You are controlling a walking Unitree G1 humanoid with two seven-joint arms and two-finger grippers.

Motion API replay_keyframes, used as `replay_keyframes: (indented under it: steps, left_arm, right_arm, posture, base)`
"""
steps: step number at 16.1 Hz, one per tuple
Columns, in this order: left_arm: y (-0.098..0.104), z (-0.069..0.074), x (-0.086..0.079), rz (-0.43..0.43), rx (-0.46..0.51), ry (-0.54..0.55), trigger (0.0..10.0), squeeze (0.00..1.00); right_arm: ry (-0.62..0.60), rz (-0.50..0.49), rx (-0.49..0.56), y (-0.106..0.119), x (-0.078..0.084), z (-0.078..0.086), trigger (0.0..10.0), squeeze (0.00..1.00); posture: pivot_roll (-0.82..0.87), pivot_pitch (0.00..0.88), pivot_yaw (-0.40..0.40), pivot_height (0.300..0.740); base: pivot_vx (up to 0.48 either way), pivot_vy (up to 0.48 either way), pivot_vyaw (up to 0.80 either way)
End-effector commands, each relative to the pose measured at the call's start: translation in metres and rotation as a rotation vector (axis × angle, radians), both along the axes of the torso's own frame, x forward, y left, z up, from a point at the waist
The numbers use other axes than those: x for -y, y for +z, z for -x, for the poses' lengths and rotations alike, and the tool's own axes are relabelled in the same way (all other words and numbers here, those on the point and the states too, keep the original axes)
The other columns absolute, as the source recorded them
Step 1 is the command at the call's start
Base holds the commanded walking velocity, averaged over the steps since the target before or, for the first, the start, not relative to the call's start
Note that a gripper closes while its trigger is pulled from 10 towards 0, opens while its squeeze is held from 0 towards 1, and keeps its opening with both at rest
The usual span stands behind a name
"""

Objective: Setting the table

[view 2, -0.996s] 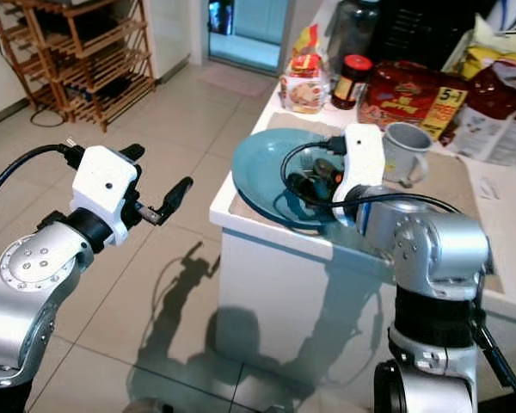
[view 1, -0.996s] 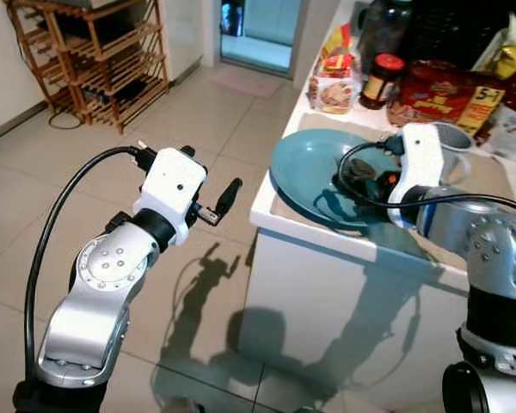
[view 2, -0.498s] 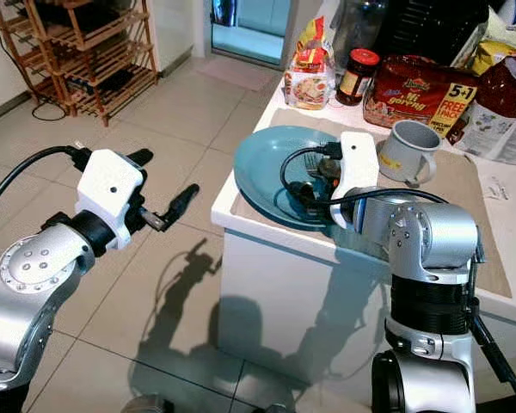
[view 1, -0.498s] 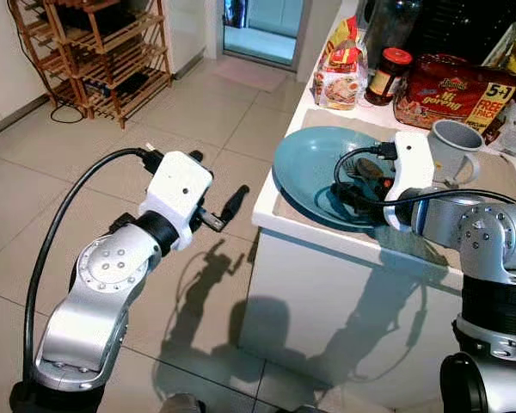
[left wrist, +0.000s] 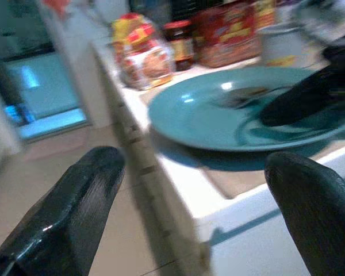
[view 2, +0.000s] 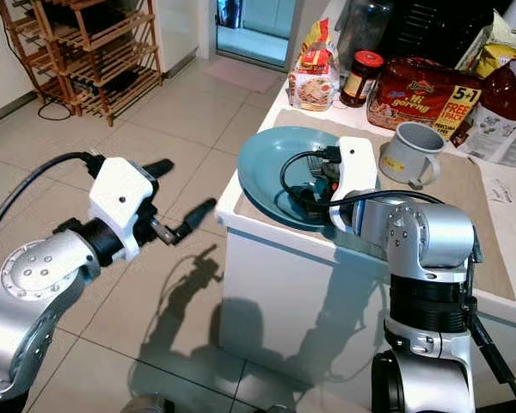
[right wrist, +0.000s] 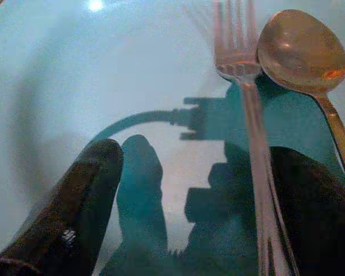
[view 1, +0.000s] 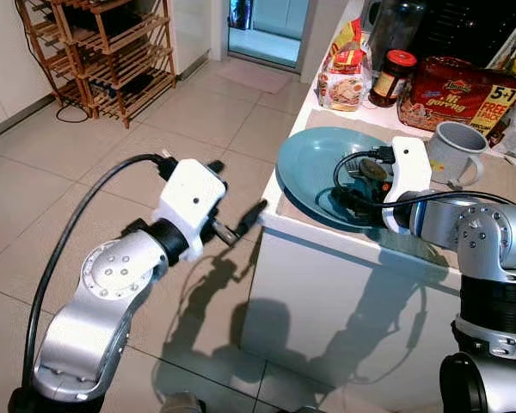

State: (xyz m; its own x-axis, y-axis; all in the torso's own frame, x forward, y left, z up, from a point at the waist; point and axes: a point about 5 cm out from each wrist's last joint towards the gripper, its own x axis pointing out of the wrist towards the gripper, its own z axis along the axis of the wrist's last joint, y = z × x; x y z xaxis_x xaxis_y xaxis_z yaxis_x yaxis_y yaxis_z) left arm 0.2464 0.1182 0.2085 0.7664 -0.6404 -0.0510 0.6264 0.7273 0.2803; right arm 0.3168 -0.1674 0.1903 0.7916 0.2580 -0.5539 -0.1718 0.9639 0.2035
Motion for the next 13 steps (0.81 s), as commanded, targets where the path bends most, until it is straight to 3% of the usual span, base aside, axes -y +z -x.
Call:
replay_keyframes:
  steps: [1, 3, 13]
  left_arm:
    - [0.0019, 0.0087, 0.0082, 0.015, -0.019, -0.083, 10.0, 0.00]
    - [0.0017, 0.0113, 0.0105, 0.007, -0.022, -0.108, 10.0, 0.00]
    - [-0.0017, 0.0096, 0.0060, -0.020, -0.031, -0.077, 10.0, 0.00]
  right_arm:
    - [-0.013, 0.014, -0.020, -0.0017, 0.0031, -0.0014, 1.3, 0.00]
    - [-0.016, 0.016, -0.022, -0.0023, 0.0037, -0.0022, 0.0, 0.00]
    - [-0.023, 0.041, -0.019, -0.0039, 0.0055, -0.0045, 0.0, 0.00]
  posture:
    - [0.12, 0.049, -0.101, 0.740]
    - [0.13, 0.046, -0.101, 0.740]
    - [0.14, 0.021, -0.107, 0.740]
  base:
    - [0.000, 0.000, 0.00]
    - [0.000, 0.000, 0.00]
    - [0.000, 0.000, 0.00]
